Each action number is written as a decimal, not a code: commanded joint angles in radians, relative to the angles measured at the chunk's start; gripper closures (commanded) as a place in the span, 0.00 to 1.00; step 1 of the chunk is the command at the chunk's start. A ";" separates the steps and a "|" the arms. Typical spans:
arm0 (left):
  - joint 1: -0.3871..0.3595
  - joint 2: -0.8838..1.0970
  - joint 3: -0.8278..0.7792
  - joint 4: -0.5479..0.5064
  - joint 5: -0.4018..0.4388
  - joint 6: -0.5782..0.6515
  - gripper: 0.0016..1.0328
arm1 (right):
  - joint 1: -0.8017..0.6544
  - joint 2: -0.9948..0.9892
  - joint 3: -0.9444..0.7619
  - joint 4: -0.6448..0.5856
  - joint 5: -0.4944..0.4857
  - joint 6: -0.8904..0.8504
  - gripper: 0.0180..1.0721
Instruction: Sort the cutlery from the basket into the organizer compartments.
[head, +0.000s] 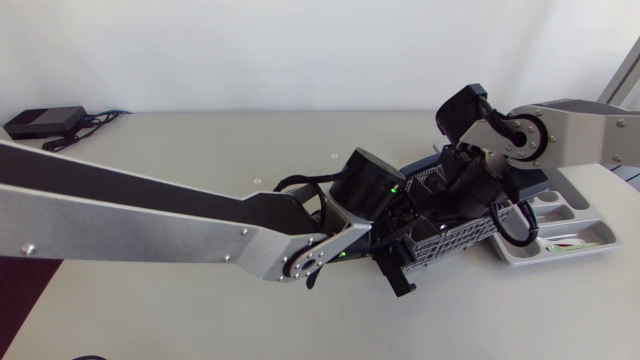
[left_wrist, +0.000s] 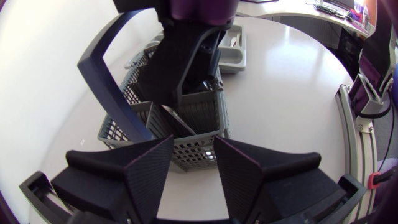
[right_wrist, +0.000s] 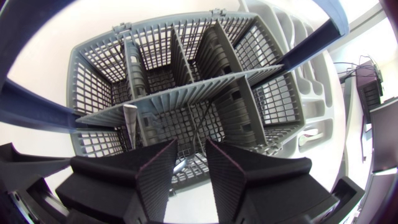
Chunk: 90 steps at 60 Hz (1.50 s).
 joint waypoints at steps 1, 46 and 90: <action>-0.001 0.015 0.027 0.033 -0.001 0.016 0.55 | 0.017 0.026 -0.038 -0.015 0.013 0.002 0.64; 0.028 0.035 0.027 0.033 -0.021 0.027 0.55 | 0.039 -0.083 -0.032 -0.130 0.214 -0.036 0.64; 0.057 -0.034 -0.040 0.021 -0.020 0.025 0.54 | -0.541 0.119 -0.011 0.272 -0.188 -0.209 0.58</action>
